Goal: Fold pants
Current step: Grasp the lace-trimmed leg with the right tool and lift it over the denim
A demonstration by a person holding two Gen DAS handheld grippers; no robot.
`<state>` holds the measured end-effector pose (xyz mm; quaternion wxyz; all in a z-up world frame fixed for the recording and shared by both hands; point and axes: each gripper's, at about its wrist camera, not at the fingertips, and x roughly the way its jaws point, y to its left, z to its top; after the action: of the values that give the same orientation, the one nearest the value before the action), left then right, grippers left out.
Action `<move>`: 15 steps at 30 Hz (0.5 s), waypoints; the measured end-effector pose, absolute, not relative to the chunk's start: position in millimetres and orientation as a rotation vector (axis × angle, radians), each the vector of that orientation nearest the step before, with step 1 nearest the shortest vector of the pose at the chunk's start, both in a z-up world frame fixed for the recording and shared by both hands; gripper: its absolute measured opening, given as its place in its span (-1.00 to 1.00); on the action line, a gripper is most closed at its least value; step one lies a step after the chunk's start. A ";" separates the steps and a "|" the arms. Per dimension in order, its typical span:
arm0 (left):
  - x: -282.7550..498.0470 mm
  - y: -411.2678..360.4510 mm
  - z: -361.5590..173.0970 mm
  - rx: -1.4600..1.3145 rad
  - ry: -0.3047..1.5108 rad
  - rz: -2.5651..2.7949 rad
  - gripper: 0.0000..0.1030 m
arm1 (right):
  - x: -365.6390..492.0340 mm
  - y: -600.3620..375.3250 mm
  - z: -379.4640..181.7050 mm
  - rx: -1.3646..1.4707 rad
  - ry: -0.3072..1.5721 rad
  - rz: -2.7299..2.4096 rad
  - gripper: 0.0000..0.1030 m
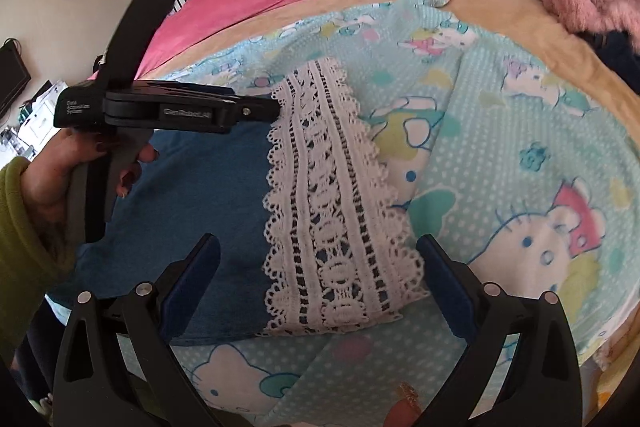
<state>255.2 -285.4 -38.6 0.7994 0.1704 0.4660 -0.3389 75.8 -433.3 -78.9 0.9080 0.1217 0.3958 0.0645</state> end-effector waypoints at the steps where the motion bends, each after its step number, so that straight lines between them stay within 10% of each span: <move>1: 255.8 -286.1 -43.8 0.363 1.015 -0.725 0.43 | 74.7 -431.3 -78.8 0.238 0.810 0.133 0.87; 10: 255.2 -288.2 -47.7 0.333 1.031 -0.752 -0.04 | 73.8 -416.1 -80.1 0.150 0.794 0.145 -0.03; 12: 252.7 -290.1 -46.4 0.331 1.027 -0.757 -0.68 | 73.2 -418.7 -78.5 0.170 0.791 0.154 -0.11; 15: 243.4 -295.5 -44.1 0.385 1.009 -0.747 -0.87 | 72.0 -422.5 -75.1 0.208 0.783 0.193 -0.36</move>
<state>243.4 -295.5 -44.1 0.7921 0.1791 0.4689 -0.3473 72.0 -422.5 -75.1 0.9146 0.1011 0.3802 0.0935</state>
